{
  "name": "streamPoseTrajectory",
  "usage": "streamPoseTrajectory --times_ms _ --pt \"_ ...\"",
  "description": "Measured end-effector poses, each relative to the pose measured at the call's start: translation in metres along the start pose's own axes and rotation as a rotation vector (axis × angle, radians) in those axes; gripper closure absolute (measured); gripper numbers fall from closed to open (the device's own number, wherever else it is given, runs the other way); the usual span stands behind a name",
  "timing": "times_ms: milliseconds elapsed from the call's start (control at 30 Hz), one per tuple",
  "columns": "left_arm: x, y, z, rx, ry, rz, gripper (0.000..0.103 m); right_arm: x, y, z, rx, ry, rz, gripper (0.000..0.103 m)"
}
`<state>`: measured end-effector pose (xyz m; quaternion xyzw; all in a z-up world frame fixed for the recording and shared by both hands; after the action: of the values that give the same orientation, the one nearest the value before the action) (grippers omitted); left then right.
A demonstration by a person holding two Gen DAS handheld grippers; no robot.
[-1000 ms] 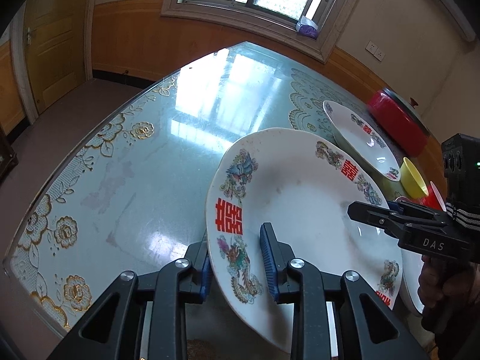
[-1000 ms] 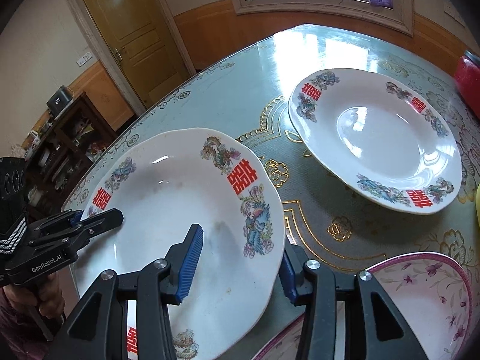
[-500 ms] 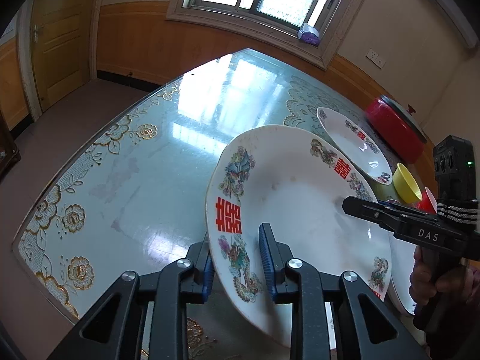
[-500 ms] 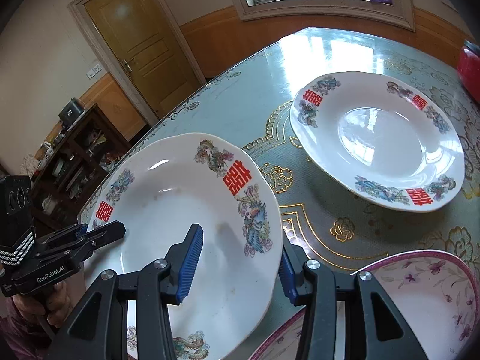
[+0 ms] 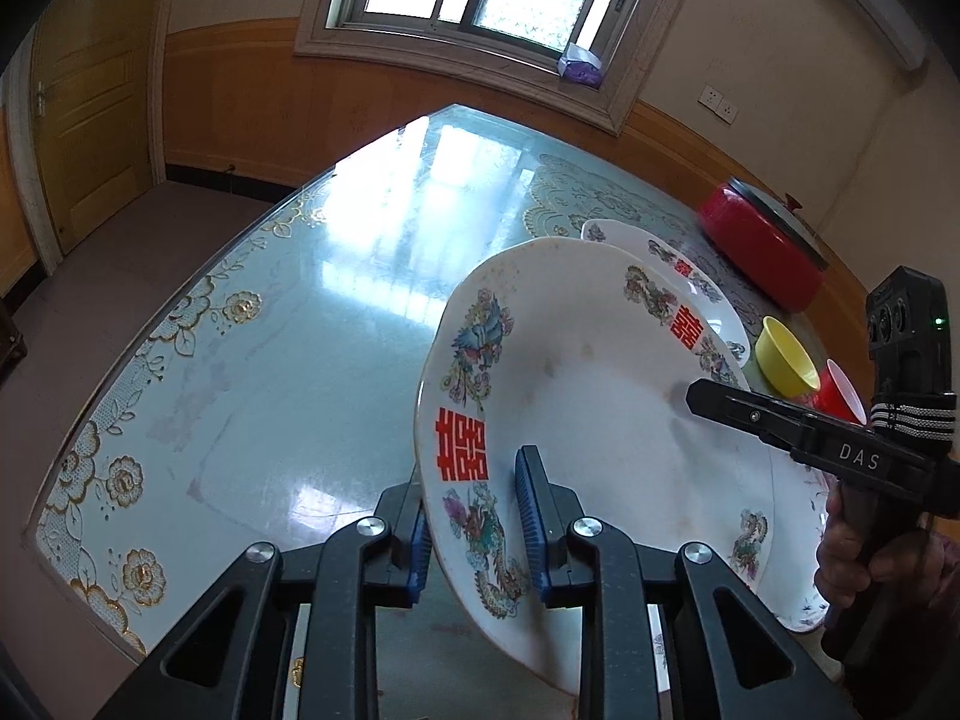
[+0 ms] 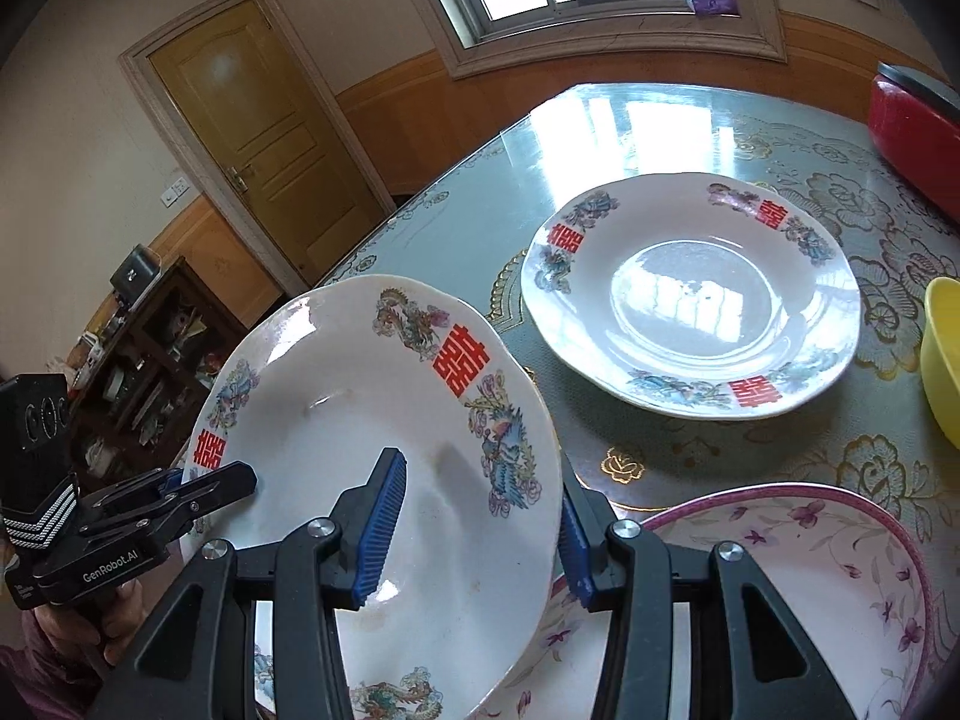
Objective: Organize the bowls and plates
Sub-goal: 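Lift the large plate with the left tool onto the purple-flowered plate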
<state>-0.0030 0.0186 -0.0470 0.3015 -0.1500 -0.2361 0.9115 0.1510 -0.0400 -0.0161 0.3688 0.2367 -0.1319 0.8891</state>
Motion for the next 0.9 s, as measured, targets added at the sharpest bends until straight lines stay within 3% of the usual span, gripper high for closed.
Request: streamPoseTrajectory --times_ms 567,900 --pt "0.048 0.018 0.004 0.0 -0.072 -0.095 0.078 0.013 -0.015 0.055 0.113 -0.107 -0.095 0.056" --pt "0.104 0.013 0.003 -0.011 -0.161 -0.203 0.077 0.033 -0.045 0.107 0.165 -0.203 -0.185 0.056"
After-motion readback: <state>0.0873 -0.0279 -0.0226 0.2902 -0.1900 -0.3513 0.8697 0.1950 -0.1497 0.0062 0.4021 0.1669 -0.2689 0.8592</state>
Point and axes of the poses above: each gripper's, at about its wrist camera, not at the fingertips, and z roughly against the way its jaws point, x to its right, y to its top, the point moved 4 cm from there along -z, roughly the way its jaws point, and after that the axes turned 12 degrees about y, right-handed, at the moved point
